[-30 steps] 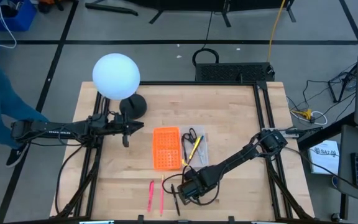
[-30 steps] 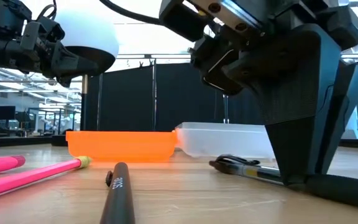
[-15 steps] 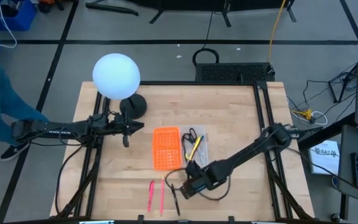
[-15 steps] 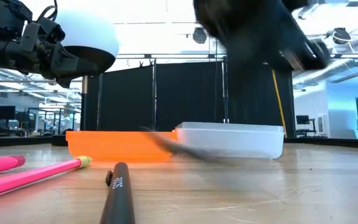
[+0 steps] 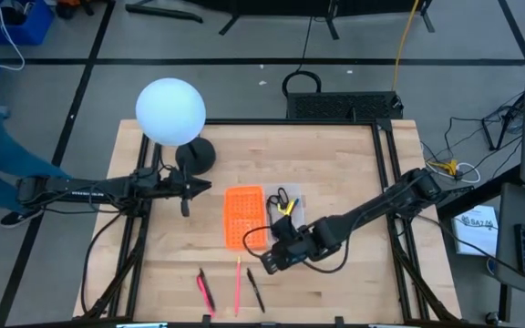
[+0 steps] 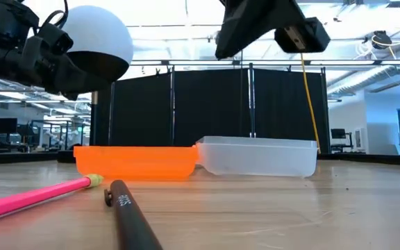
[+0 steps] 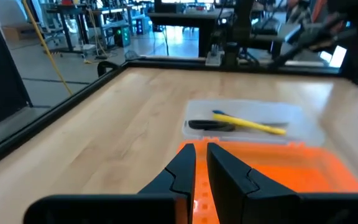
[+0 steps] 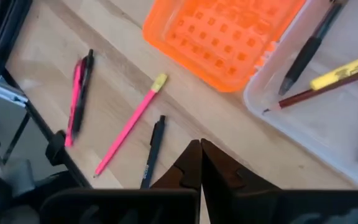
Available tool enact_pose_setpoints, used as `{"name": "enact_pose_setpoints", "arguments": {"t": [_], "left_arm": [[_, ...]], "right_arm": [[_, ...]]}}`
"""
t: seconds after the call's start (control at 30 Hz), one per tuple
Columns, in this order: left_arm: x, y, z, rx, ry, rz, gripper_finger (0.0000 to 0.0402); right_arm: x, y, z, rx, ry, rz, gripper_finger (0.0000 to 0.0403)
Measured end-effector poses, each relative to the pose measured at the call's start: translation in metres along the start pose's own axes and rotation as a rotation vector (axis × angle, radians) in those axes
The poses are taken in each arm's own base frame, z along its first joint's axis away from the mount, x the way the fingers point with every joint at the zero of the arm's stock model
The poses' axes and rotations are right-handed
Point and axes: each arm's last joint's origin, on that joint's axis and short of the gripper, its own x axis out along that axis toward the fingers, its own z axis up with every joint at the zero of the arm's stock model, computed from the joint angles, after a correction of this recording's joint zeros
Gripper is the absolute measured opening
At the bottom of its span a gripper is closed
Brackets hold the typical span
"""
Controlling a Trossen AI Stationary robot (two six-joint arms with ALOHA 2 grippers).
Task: Pick & place school supplies into a supply box
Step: Put the right black pen into the orange and white supply box
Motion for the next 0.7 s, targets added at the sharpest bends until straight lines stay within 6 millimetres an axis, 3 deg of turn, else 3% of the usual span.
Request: {"name": "enact_pose_setpoints", "arguments": {"t": [0.2, 0.47, 0.6, 0.7], "left_arm": [[0.000, 0.000, 0.000, 0.042, -0.002, 0.001, 0.0049], [0.000, 0.000, 0.000, 0.056, -0.004, 0.000, 0.0049], [0.000, 0.000, 0.000, 0.055, -0.001, -0.001, 0.0049], [0.000, 0.000, 0.000, 0.039, -0.002, -0.013, 0.0049]], "right_arm": [[0.020, -0.001, -0.005, -0.071, 0.045, -0.017, 0.0001], [0.047, 0.003, -0.024, -0.033, 0.194, 0.031, 0.0001], [0.046, -0.001, -0.033, -0.073, 0.161, -0.032, 0.0000], [0.038, 0.001, -0.035, -0.198, 0.056, -0.042, 0.0000]]}}
